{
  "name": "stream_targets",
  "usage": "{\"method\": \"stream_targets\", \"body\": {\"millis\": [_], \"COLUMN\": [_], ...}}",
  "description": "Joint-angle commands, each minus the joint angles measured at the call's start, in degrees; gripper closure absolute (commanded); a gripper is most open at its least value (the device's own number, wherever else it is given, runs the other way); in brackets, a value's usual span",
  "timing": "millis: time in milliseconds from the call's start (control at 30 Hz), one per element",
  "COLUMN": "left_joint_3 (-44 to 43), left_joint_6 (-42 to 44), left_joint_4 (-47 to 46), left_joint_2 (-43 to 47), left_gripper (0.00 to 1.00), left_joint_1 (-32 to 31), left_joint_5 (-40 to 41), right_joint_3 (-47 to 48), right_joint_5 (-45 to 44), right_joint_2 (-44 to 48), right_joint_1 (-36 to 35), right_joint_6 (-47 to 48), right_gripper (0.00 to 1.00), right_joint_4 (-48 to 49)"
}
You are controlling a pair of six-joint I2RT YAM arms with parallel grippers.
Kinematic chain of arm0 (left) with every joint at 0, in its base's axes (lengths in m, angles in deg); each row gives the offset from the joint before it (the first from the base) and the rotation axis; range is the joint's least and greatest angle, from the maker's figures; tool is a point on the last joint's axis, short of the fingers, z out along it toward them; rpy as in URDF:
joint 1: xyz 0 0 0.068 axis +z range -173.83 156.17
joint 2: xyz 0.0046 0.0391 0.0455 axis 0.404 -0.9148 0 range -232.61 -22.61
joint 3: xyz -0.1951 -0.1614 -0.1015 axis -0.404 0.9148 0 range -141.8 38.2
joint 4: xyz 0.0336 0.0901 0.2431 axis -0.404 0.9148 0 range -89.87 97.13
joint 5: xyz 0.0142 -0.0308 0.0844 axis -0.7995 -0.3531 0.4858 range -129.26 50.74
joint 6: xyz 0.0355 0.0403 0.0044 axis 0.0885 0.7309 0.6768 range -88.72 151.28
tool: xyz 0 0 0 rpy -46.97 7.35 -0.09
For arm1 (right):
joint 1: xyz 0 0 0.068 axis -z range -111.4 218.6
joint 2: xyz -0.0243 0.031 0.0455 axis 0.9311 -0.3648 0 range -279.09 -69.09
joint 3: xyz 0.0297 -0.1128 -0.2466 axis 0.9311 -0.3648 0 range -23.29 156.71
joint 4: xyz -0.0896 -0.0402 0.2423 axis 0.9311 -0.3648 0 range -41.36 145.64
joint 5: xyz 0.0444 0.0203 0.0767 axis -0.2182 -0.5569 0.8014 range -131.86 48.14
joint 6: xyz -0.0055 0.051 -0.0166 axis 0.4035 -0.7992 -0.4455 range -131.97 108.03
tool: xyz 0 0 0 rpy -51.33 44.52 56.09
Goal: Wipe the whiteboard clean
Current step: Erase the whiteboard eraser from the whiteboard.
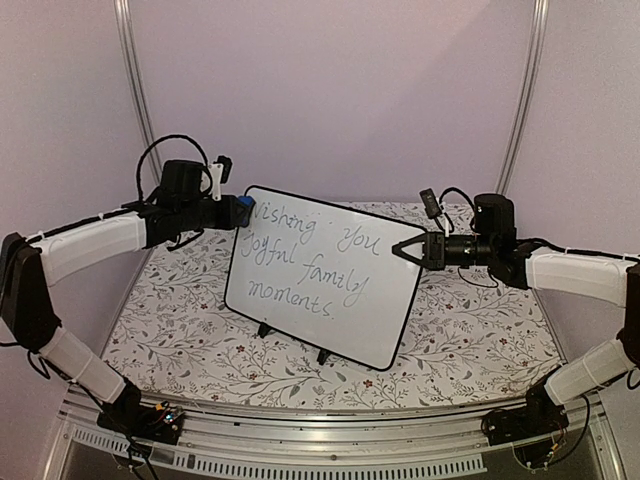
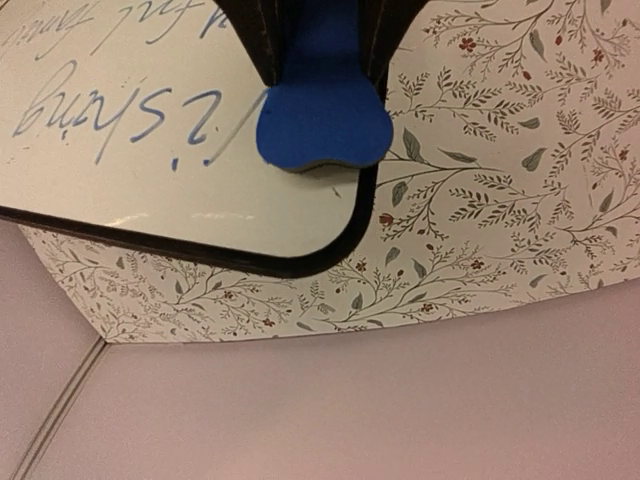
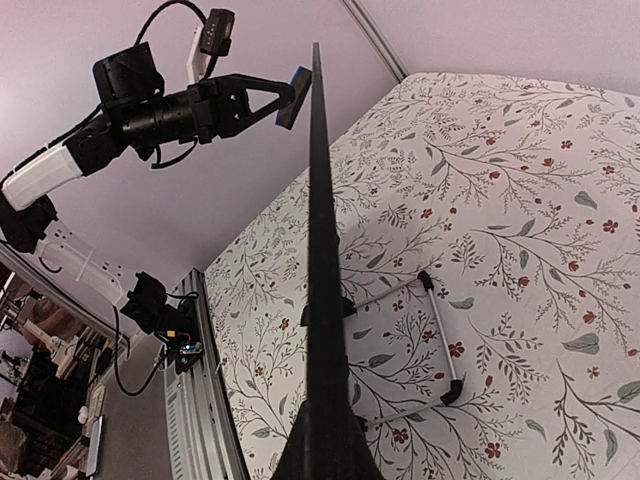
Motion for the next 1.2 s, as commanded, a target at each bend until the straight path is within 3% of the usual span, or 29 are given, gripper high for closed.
{"method": "stream_targets", "body": {"millis": [0, 467, 833, 1167], "left_joint_3": [-2.7, -3.6, -2.7, 3.3], "left_joint_6": [-0.7, -2.6, -5.4, -10.8], "left_joint_4": [-1.0, 2.5, 7.9, 3.2], "left_joint_2": [-1.0, -4.4, -4.4, -0.1], "left_gripper": [1.00, 1.00, 1.00, 1.00], "left_joint_1": [1.4, 0.9, -5.7, -3.3], "left_joint_5": [-2.9, -2.1, 2.6, 0.5], "right_joint_3": [0.7, 1.6, 1.9, 1.9], "right_joint_5": [1.6, 1.7, 1.2, 1.6], "right_joint_2": [0.3, 0.0, 0.2, 0.8], "right_joint_1": [-0.5, -0.5, -0.6, -0.5], "right_joint_6": [3.4, 2.3, 2.4, 2.5], "right_gripper": [1.00, 1.00, 1.00, 1.00], "right_joint_4": [-2.3, -3.6, -4.5, -4.7]}}
